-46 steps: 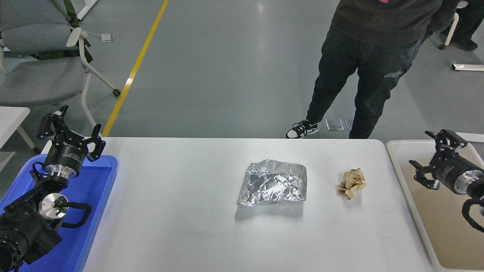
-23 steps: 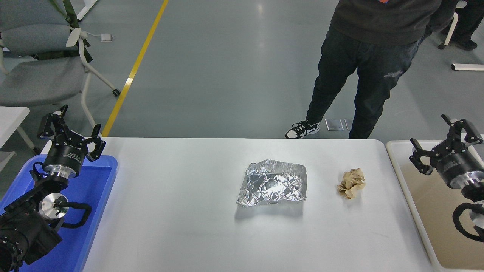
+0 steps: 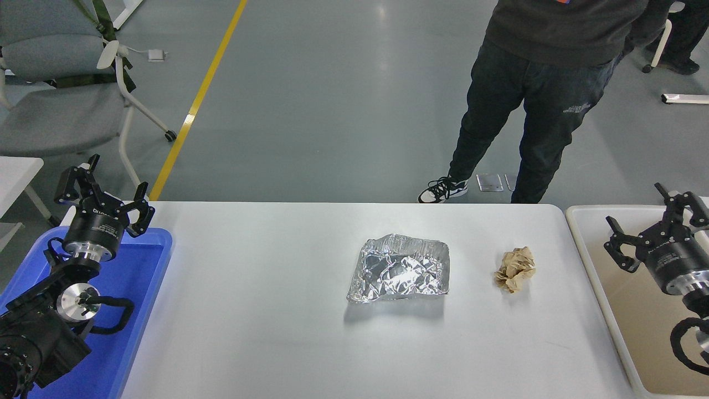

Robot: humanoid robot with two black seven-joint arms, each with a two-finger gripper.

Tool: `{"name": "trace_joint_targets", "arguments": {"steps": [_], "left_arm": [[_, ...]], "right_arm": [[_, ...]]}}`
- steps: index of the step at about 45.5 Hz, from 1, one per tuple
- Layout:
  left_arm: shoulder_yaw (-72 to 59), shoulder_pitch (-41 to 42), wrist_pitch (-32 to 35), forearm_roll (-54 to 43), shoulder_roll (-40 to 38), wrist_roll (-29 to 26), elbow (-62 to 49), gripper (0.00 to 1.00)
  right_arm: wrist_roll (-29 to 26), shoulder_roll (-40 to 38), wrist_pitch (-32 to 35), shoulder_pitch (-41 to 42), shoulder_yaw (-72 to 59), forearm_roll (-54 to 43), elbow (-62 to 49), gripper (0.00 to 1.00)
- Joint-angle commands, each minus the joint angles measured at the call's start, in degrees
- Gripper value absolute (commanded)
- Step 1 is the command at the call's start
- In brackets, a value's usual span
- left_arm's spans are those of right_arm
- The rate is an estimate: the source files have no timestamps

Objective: Clean the table surface

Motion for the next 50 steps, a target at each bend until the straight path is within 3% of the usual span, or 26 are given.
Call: {"name": "trace_joint_targets", "arguments": {"steps": [1,12,23,30,38,50], "left_arm": [[0.0,0.0,0.0,0.0,0.0,0.0,0.0,1.0],[0.0,0.0,0.0,0.0,0.0,0.0,0.0,1.0],[0.0,0.0,0.0,0.0,0.0,0.0,0.0,1.0],[0.0,0.0,0.0,0.0,0.0,0.0,0.0,1.0],[0.0,0.0,0.0,0.0,0.0,0.0,0.0,1.0],[0.0,0.0,0.0,0.0,0.0,0.0,0.0,1.0]], "right_arm": [[-2.28,-4.97,-3.87,0.43,-4.02,-1.02,8.83,1.0],[-3.6,-7.0,-9.23,10.19,-15.79,-7.35,10.77,1.0],[-16.25,-9.63,-9.68,21.87,-26.96,-14.54,15.6,1.0],[-20.38,-9.64,-9.24,25.31,-27.32,-23.25,18.94,1.0],[-32.42,-8.94,-8.36,30.4,-29.16,-26.77,24.21,1.0],[-35.24,-3.93,-3.79,38.22,-36.62,-33.97,25.36,1.0]]}}
